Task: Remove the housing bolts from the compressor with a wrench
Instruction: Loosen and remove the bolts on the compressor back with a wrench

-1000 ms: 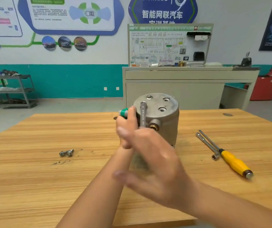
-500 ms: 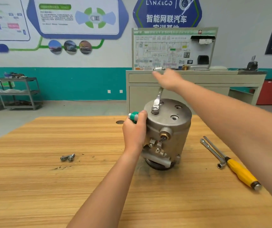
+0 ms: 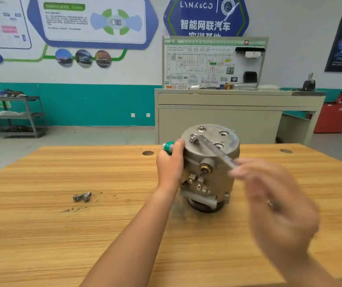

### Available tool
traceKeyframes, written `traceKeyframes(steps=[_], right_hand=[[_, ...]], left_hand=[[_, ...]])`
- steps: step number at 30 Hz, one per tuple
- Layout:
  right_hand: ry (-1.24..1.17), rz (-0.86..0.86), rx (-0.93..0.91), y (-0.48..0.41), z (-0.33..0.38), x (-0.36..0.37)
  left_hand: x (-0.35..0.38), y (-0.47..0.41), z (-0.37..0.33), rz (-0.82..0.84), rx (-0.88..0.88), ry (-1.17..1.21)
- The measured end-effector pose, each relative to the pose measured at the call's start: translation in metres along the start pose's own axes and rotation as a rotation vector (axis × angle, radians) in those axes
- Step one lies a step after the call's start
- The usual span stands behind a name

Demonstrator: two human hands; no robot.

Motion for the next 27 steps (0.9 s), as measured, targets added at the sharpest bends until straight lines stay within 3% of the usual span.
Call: traceKeyframes(steps=[3, 7, 13, 16, 18, 21, 25, 27], right_hand=[[0.257, -0.113, 0.129, -0.008, -0.057, -0.042], [0.252, -0.115, 0.411, -0.026, -0.132, -0.04], [0.259, 0.229, 0.734, -0.06, -0.203, 0.043], [0.098, 0.351, 0.952, -0.072, -0.223, 0.108], [0.085, 0.411, 1.004, -0.075, -0.217, 0.144], [0.13, 0.658, 0.808, -0.077, -0.179, 0.192], [0.296, 1.023, 0.227, -0.057, -0.077, 0.229], [0.391, 1.052, -0.027, -0.034, -0.025, 0.222]], left_hand=[[0.006, 0.005, -0.004, 0.01, 0.059, -0.014], [0.003, 0.014, -0.001, -0.078, 0.118, 0.028], [-0.006, 0.022, -0.001, -0.158, 0.128, 0.075], [-0.004, 0.026, -0.002, -0.15, 0.133, 0.071], [0.0, 0.029, -0.005, -0.127, 0.135, 0.055], [0.009, 0.032, -0.006, -0.092, 0.144, 0.029], [0.011, 0.027, -0.007, -0.104, 0.205, -0.055], [0.015, 0.027, -0.005, -0.086, 0.208, -0.052]])
Point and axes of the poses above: each hand's wrist, its own y-axis away from the middle knuckle, its own x-axis out of the palm, z = x × y, the point moved 10 cm from there along -y, towards the middle knuckle, and after that the axes turned 5 degrees about -x, right-handed, at the moved point
